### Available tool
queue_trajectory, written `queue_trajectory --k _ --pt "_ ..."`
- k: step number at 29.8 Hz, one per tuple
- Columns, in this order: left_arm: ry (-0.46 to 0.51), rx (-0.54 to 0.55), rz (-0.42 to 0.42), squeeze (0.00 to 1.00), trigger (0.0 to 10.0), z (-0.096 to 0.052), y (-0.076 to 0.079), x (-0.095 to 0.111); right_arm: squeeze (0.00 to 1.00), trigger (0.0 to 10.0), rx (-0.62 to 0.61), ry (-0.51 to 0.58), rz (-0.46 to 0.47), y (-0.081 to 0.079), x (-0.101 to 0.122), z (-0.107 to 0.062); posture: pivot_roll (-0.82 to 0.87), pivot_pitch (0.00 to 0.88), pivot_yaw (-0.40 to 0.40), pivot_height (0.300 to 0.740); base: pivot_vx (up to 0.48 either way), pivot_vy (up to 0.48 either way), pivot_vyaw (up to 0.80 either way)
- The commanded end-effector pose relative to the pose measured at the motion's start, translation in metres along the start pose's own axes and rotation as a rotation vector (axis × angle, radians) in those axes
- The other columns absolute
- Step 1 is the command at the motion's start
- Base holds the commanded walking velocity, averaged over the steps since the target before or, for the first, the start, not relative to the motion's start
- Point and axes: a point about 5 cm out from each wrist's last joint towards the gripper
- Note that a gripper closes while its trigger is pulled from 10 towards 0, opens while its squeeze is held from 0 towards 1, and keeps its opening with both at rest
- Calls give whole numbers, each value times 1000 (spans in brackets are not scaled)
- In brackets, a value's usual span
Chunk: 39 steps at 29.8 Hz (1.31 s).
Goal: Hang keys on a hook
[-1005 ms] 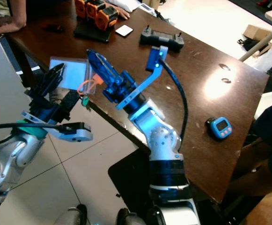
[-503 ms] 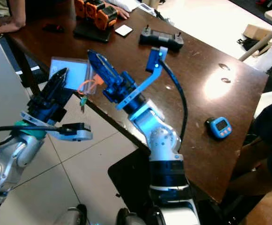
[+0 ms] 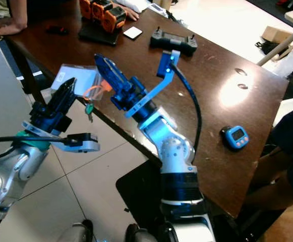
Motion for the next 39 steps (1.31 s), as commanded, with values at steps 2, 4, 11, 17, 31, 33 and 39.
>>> queue_trajectory --k 2,4,11,17,31,33,39 --pt "6 -29 -14 0 0 -4 5 1 0 0 21 12 1 -4 -3 2 181 107 -51 740 0 0 0" --pt "4 -28 -15 0 0 -4 5 1 0 0 20 12 -1 -4 -3 2 183 106 -50 740 0 0 0" --pt "-13 -20 -29 0 0 -3 3 -2 0 10000 10 11 -16 -2 -4 2 184 104 -47 740 0 0 0" --pt "-43 -12 -91 0 0 1 0 -6 1000 10000 1 31 -30 -1 0 0 181 104 -43 740 0 0 0" --pt "-137 -100 -473 0 0 3 10 -9 1000 10000 -9 68 -120 2 20 -17 183 93 -49 740 0 0 0" --pt "-149 -103 -515 0 0 4 9 -11 1000 10000 -22 60 -147 4 22 -22 185 91 -49 740 0 0 0" --pt "-159 -141 -730 0 0 11 4 -13 1000 10000 -68 -7 -297 9 34 -42 180 89 -46 740 0 0 0"
Point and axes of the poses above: a point about 5 cm out from each wrist's last joint towards the gripper, its own z axis pointing out of the wrist towards the gripper, its own x axis along the axis of the wrist's last joint, y = z × x, and after that the axes turned 12 degrees about z, right-handed
